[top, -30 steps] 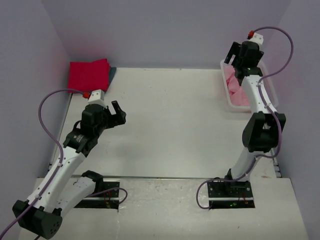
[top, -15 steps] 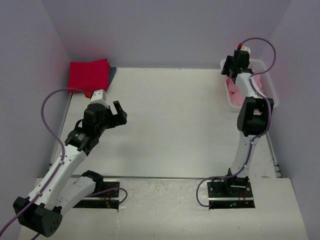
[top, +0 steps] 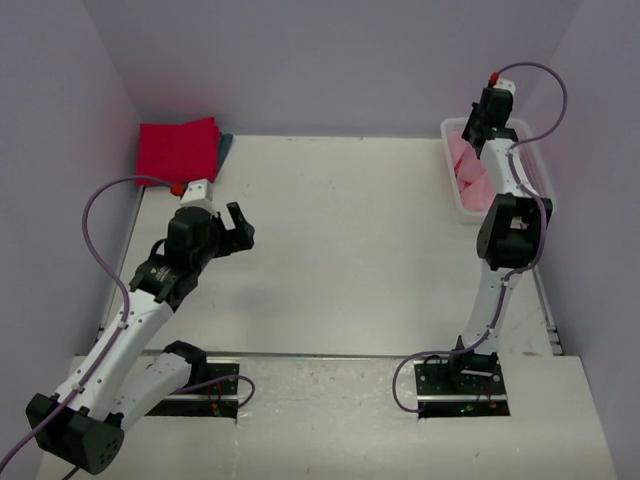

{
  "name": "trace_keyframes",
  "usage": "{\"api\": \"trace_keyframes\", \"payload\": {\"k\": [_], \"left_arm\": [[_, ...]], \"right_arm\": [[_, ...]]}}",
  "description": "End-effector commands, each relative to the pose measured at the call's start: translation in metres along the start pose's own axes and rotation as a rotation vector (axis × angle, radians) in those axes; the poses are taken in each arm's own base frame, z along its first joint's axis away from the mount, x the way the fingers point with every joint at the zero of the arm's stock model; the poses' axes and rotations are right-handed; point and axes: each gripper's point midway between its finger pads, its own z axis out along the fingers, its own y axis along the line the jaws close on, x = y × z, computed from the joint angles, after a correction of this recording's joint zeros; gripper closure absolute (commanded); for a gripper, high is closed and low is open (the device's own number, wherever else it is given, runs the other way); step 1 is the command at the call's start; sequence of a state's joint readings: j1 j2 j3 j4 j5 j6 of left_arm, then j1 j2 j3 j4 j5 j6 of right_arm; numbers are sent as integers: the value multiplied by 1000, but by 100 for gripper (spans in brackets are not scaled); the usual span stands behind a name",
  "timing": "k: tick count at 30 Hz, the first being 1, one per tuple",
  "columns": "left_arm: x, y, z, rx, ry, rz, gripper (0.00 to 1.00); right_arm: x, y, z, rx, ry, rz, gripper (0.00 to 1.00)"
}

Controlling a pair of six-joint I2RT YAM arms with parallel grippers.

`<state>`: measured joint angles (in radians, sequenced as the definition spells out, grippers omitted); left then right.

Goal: Fold and stack the t-shirts
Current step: Grab crumpled tshirt from bin with the right arm, then move the tshirt to the center of the board

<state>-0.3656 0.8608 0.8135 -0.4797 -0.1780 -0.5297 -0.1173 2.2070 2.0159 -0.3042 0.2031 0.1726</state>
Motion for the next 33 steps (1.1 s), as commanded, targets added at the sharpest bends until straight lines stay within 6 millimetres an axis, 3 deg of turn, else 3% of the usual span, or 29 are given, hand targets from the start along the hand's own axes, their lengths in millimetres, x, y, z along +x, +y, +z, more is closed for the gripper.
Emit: {"api": "trace_keyframes", "payload": {"k": [1,4,5,7,8,9,11,12,13,14,15,16,18,19,20,21,23,25,26,28,29,30,31,32,33], "left_arm": [[-22,-10,-11,34,-64,14,0],[-23,-8,-13,28,-74,13,0],[-23,-7,-13,25,-72,15,0],[-20,-7,-13,26,-65,11,0],[-19,-7,-13,27,-66,7,0],[-17,-6,-12,24,-61,4,0],[-13,-5,-11,20,-53,2,0],[-10,-4,-9,13,-47,3,0],[-9,-3,-8,6,-47,4,0],[-8,-2,-5,1,-43,5,0],[-7,0,-3,-12,-43,6,0],[-7,1,-2,-19,-39,7,0],[-8,0,4,-39,-19,-8,0],[-8,0,5,-51,-9,-13,0],[-9,-1,9,-58,8,-13,0],[-10,-2,11,-63,12,-14,0],[-17,4,14,-119,10,-6,0],[-24,8,14,-161,-3,-7,0],[-32,8,11,-181,-9,-12,0],[-42,8,7,-191,-40,-28,0],[-48,5,5,-181,-56,-34,0],[-50,1,4,-158,-60,-35,0],[-52,-1,3,-147,-67,-39,0],[-52,-2,2,-141,-65,-38,0],[-50,-3,2,-136,-59,-38,0]], "right_arm": [[-13,9,-5,-41,-12,19,100],[-20,9,-11,-40,-34,29,100],[-42,14,-24,-59,-95,37,100],[-60,26,-41,-97,-174,30,100],[-72,29,-53,-107,-207,17,100],[-97,35,-79,-129,-269,14,100],[-125,50,-116,-137,-364,-22,100],[-155,52,-158,-151,-453,-20,100],[-164,72,-184,-166,-504,-30,100],[-175,75,-207,-165,-548,-65,100],[-204,74,-254,-178,-632,-48,100],[-211,85,-281,-198,-661,-74,100],[-232,83,-329,-196,-735,-82,100],[-248,81,-377,-233,-796,-64,100],[-256,82,-402,-275,-823,-66,100],[-273,76,-440,-310,-886,-46,100],[-281,77,-494,-398,-948,-81,100],[-274,88,-524,-480,-973,-135,100],[-273,83,-544,-503,-1001,-162,100],[-255,93,-569,-628,-974,-170,100],[-250,84,-593,-683,-987,-156,100],[-234,98,-603,-793,-964,-190,100],[-226,99,-609,-835,-954,-172,100],[-219,88,-630,-884,-976,-164,100],[-203,99,-619,-917,-928,-188,100]]}}
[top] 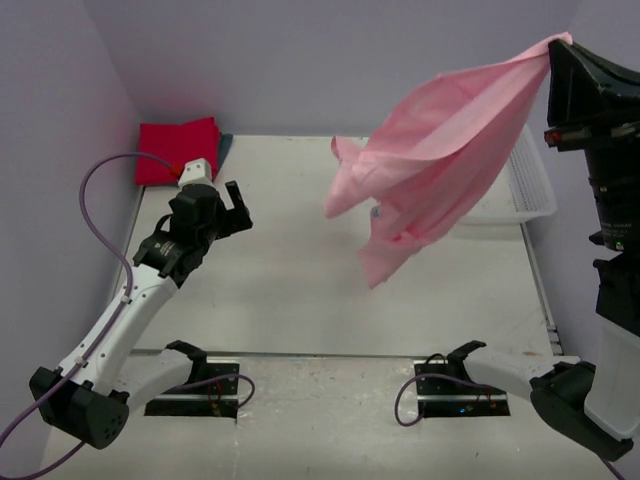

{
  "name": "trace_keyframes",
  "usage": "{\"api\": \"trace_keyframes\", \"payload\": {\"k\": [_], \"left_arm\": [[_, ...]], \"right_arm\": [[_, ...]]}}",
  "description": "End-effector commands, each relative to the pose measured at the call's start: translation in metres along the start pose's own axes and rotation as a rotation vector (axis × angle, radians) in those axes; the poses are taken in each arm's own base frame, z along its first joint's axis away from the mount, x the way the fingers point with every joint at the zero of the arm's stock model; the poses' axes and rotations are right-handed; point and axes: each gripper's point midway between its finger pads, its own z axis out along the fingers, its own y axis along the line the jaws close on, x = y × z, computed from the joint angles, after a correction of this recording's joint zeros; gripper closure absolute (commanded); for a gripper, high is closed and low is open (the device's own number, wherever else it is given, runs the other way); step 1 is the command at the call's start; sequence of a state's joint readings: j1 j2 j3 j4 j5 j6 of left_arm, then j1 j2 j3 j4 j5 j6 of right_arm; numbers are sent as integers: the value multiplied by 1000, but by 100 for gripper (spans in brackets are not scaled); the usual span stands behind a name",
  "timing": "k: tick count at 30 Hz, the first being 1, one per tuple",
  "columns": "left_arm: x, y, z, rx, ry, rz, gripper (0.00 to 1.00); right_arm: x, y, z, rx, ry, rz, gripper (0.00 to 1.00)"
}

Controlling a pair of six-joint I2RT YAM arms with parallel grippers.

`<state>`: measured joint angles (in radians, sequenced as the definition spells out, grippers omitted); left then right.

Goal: Fold and stack the t-shirts
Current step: Move the tshirt to the center of the board

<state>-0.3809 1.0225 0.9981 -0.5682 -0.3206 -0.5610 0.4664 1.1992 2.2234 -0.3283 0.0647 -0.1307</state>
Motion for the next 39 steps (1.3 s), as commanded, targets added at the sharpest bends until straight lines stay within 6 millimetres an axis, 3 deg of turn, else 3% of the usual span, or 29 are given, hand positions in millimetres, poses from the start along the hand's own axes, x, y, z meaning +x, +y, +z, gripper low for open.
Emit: {"api": "trace_keyframes", "payload": {"k": [1,5,6,8,9,11,12,13,14,15,16,17,18,19,20,22,23,24,26,27,28,29,30,31,32,34,35,36,39], "left_arm": [[-17,-3,-12,9,-48,-33,0],[-18,6,-20,-8,-80,-41,0],[-20,8,-23,-17,-91,-42,0],[-23,10,-28,-15,-101,-40,0],[-23,10,-29,-18,-103,-42,0],[-23,9,-31,-10,-95,-45,0],[-22,7,-31,0,-88,-45,0],[-21,7,-33,7,-88,-48,0],[-19,7,-33,10,-83,-46,0],[-20,9,-34,-1,-89,-45,0],[-19,12,-36,-11,-88,-40,0],[-19,14,-36,-17,-88,-27,0],[-19,15,-36,-21,-87,-20,0],[-17,16,-36,-26,-78,-11,0],[-17,15,-35,-23,-72,-3,0],[-13,14,-31,-21,-53,10,0],[-11,13,-29,-17,-46,14,0],[-7,10,-25,-5,-29,24,0],[-2,6,-20,10,-8,30,0],[3,1,-16,23,13,36,0],[5,-3,-13,40,19,40,2],[8,-9,-11,66,31,55,6],[11,-15,-10,94,45,59,8],[15,-20,-4,104,59,65,10],[21,-28,-2,128,74,78,14],[33,-43,6,176,112,92,16],[43,-54,7,210,140,111,22],[50,-63,14,219,160,122,24],[71,-90,18,263,218,161,28]], "right_arm": [[78,43,-7,-184,212,63,100],[136,62,-7,-249,332,95,100],[167,72,1,-282,392,105,100],[196,97,10,-385,428,156,100],[237,111,24,-415,489,176,100],[282,126,42,-451,562,203,100],[277,129,61,-457,533,200,100],[347,141,69,-467,659,215,100],[328,136,93,-443,593,202,100],[349,135,102,-412,623,194,100],[407,137,102,-384,720,188,100],[414,131,109,-343,714,163,83],[420,112,117,-237,710,115,22],[417,101,121,-203,688,84,4],[440,95,109,-185,746,62,2],[437,66,100,-52,777,59,9],[407,58,95,-29,759,95,9],[416,44,62,51,854,114,9],[411,29,48,147,876,108,6],[404,25,18,160,916,104,6],[402,22,2,188,937,114,6],[422,21,-29,209,1020,112,10],[406,19,-42,225,1017,126,14],[412,18,-64,265,1072,153,16],[436,22,-99,273,1169,157,20],[435,26,-130,296,1193,208,22],[460,28,-169,311,1284,201,23],[458,27,-179,339,1268,232,27],[484,45,-231,318,1382,311,46]]}}
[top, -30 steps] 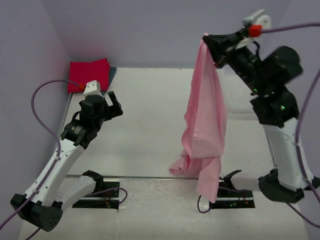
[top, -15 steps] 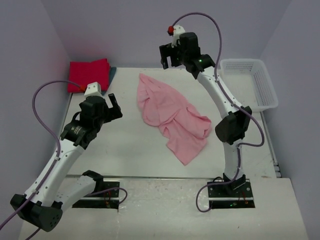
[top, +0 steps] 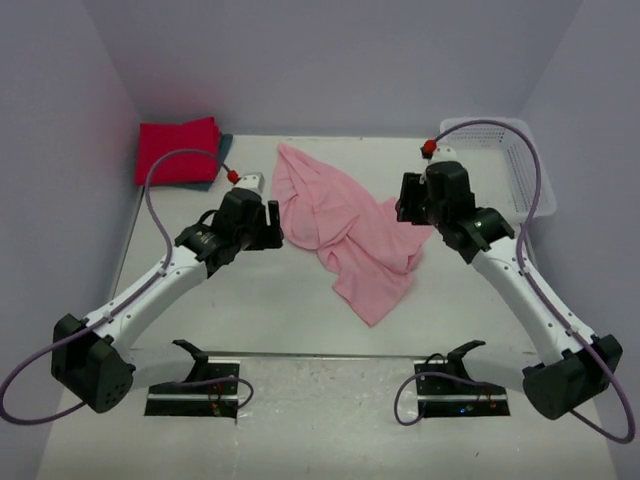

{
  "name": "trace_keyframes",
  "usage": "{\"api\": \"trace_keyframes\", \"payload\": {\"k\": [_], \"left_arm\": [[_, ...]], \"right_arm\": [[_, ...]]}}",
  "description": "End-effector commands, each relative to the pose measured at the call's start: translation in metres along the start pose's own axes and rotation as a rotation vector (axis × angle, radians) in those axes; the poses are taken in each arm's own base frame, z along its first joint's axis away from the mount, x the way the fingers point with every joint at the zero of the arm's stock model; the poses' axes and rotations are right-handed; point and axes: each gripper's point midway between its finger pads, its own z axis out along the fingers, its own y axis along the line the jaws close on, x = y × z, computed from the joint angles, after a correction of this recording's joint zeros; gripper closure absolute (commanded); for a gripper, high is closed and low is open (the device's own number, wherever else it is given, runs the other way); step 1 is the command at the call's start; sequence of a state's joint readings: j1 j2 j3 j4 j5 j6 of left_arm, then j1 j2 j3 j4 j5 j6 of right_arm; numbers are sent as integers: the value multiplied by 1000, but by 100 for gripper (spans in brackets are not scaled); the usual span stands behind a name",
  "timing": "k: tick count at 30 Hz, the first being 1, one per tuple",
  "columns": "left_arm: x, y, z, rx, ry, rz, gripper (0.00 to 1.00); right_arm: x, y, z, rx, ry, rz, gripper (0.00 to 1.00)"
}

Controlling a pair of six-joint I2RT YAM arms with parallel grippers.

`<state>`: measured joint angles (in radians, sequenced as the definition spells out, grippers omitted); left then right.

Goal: Fold and stack the t-shirts
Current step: Move the tshirt to the center of the board, then flatten out the tshirt

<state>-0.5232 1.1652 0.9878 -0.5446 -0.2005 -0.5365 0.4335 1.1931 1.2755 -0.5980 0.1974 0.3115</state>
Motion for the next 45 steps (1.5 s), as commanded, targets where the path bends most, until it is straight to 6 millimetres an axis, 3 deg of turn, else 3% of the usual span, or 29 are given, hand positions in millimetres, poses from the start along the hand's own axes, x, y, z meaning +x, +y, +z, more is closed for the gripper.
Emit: {"api": "trace_keyframes", "payload": {"k": [1,2,4,5,6,7,10,15,17,20,27,29,32,36,38,39,45], "left_arm": [[0,-46,10,127,10,31,29],[5,-58,10,153,21,44,30],[2,-66,12,160,17,52,30],[1,-66,12,153,15,55,29],[-2,-66,12,147,2,52,29],[-5,-66,11,145,-8,55,29],[-10,-68,12,142,-16,68,28],[-2,-75,29,143,51,113,28],[-1,-76,37,136,66,136,28],[10,-74,62,76,136,169,32],[18,-90,92,74,183,172,36],[23,-85,106,28,200,184,42],[19,-84,119,-20,201,189,44],[3,-104,137,46,181,173,48],[10,-105,153,71,228,162,48],[2,-110,157,94,224,150,48],[-14,-98,189,89,220,122,47]], "right_arm": [[85,-4,21,16,213,104,52],[117,1,19,-37,291,122,58],[125,7,7,-97,257,197,62],[155,4,5,-106,300,217,59],[158,14,-1,-173,293,260,55],[165,13,-6,-175,288,289,47],[179,15,-27,-228,258,369,38],[214,7,-41,-195,303,372,32],[226,13,-43,-225,339,364,30],[235,21,-40,-223,374,346,29],[256,42,-26,-171,441,284,30],[263,46,-21,-163,462,262,31],[263,49,-17,-153,471,232,31],[256,54,-20,-166,445,232,33],[255,54,-22,-168,441,231,33],[256,53,-23,-163,445,229,33],[256,53,-30,-177,436,235,34]]}}
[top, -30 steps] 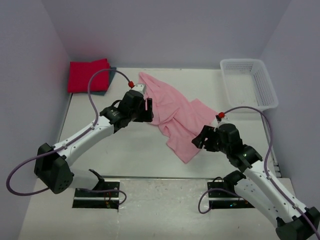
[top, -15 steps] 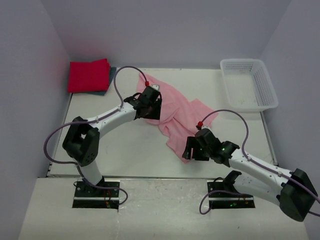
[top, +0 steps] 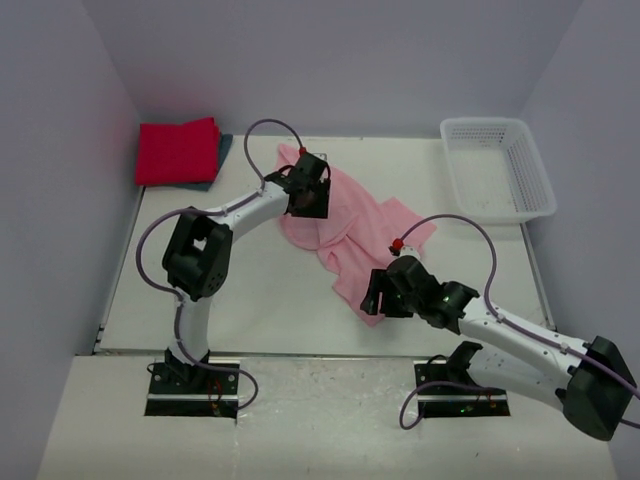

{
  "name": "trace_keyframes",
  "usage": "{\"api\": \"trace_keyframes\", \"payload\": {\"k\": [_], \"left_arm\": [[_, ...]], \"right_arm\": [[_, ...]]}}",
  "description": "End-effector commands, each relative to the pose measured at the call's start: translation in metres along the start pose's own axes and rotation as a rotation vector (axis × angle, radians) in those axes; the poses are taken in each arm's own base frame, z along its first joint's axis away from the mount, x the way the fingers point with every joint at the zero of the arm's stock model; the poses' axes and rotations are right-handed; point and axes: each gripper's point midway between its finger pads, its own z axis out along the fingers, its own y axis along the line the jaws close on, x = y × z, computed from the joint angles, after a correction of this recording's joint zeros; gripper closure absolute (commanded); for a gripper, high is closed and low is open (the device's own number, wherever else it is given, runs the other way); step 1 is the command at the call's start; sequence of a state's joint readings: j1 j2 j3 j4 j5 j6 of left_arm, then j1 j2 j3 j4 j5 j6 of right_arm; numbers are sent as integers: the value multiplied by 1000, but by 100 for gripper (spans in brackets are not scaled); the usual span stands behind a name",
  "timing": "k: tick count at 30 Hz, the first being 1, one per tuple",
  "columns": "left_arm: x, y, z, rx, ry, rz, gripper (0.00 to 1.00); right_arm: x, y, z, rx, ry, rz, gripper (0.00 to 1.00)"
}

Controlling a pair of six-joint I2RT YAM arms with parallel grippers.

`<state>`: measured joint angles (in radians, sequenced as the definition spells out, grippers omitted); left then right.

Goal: Fold and stack the t-shirts
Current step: Flatten out the tshirt

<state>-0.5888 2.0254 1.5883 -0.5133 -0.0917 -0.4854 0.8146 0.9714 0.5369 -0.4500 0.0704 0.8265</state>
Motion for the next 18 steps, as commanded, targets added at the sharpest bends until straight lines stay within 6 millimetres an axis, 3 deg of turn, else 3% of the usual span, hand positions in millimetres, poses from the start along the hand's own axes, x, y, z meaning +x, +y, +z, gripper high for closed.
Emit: {"api": "trace_keyframes", "payload": {"k": [1,3,11,18], "left_arm": [[-31,2,5,34,-47,-8,47],[-33,10,14,16,-34,-16,47],[-34,4,36,113,-14,-30,50],[-32,-6,36,196,-12,-44,51]], "right_arm": [[-13,9,-8,-21,-60,22,34],[-13,7,-11,-16,-67,26,34],[-15,6,-13,-11,-75,25,35],[-13,5,-10,-1,-67,26,35]]}}
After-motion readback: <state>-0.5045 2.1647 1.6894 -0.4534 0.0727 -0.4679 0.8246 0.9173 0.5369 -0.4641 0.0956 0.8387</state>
